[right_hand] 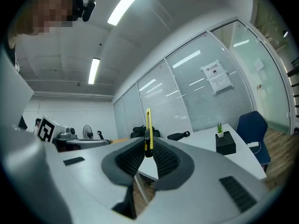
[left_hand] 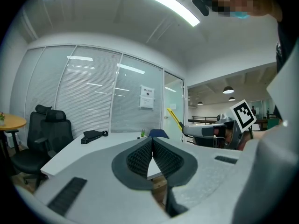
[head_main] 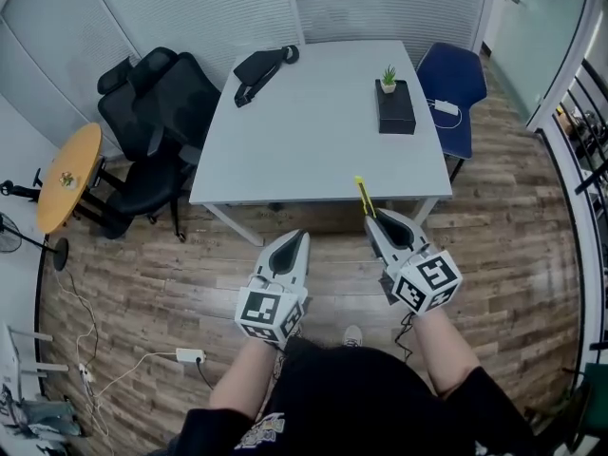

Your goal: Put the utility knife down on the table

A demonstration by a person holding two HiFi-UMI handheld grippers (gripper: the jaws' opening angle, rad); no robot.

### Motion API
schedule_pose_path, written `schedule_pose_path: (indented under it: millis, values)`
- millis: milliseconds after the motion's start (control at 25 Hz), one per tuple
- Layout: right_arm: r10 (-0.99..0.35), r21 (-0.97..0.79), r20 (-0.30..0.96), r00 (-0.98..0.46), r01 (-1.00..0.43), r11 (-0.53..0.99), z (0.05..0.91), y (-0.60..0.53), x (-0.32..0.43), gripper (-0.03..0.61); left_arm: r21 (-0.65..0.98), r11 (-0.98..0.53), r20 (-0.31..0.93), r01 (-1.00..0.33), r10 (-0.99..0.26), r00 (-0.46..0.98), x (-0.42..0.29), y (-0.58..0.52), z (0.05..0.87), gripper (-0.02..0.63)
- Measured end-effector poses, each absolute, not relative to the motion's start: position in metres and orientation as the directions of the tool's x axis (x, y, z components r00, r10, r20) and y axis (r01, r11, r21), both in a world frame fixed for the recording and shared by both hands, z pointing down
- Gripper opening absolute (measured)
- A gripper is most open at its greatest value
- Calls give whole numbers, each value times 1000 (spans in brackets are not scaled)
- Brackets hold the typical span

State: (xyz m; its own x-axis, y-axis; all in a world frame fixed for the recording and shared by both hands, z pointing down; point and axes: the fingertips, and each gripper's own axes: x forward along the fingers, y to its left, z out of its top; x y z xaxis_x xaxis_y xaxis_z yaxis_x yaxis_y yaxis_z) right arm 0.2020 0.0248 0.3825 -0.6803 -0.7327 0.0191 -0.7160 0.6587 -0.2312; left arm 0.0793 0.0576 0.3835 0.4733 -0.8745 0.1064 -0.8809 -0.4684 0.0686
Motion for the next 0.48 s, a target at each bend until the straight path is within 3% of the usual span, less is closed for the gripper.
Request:
schedule_pose_path:
  millis: [480]
  values:
    - [-751,-225,29,-659,-737,638,388,-14,195,58,89,-488,105,-868,-862,496,71,15,393,6]
